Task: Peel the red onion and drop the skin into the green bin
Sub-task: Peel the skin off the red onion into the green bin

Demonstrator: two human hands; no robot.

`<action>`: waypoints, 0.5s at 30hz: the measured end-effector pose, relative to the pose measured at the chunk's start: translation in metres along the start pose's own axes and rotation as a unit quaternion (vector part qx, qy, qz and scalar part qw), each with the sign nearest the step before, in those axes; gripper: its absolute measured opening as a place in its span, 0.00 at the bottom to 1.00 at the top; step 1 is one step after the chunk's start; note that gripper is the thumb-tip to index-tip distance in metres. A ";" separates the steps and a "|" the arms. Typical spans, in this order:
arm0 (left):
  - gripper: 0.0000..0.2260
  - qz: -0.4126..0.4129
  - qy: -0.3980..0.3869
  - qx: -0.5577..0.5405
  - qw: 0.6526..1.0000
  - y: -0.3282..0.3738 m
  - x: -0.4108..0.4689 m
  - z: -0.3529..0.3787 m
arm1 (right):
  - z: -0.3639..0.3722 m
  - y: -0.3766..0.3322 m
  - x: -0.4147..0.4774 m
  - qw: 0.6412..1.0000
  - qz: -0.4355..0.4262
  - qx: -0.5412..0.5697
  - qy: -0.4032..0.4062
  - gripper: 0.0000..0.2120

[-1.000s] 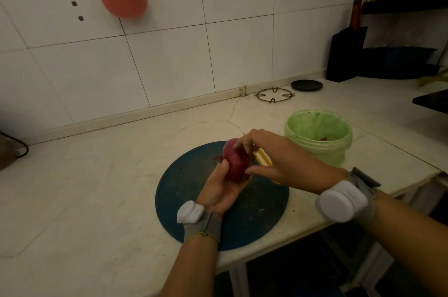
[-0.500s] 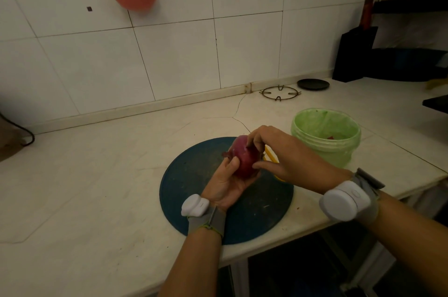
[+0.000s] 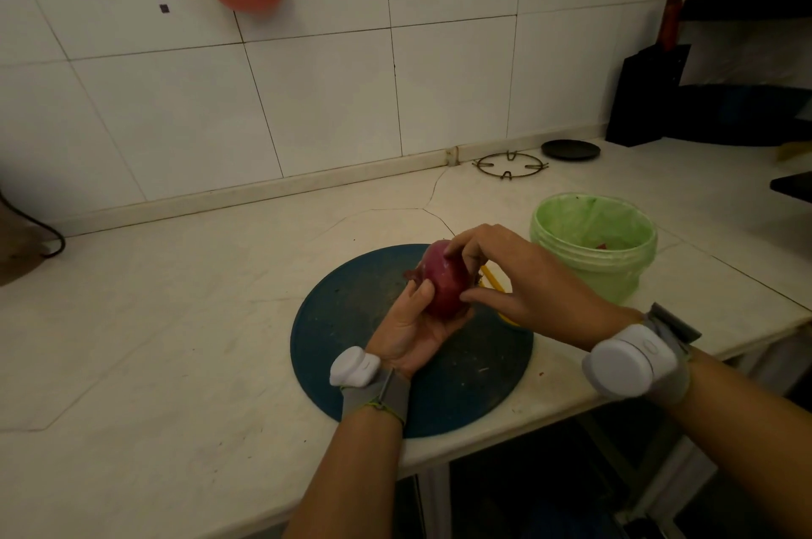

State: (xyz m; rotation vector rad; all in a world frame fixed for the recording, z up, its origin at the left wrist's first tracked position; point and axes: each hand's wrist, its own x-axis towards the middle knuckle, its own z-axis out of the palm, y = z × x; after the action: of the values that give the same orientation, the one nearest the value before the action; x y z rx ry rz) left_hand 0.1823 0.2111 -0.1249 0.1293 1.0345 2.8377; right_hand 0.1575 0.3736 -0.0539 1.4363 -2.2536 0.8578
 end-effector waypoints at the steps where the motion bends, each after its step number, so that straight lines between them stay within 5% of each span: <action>1: 0.45 -0.001 0.001 0.001 1.000 0.000 0.000 0.000 | 0.000 0.000 -0.001 1.000 0.003 0.003 0.003 0.15; 15: 0.42 -0.011 0.004 0.019 1.000 -0.001 0.000 -0.001 | -0.002 -0.001 -0.001 0.999 0.013 0.032 0.017 0.14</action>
State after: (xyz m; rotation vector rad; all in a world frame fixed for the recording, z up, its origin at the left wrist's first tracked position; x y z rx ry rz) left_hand 0.1818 0.2111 -0.1260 0.1093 1.0855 2.8025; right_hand 0.1589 0.3750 -0.0522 1.4108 -2.2440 0.9625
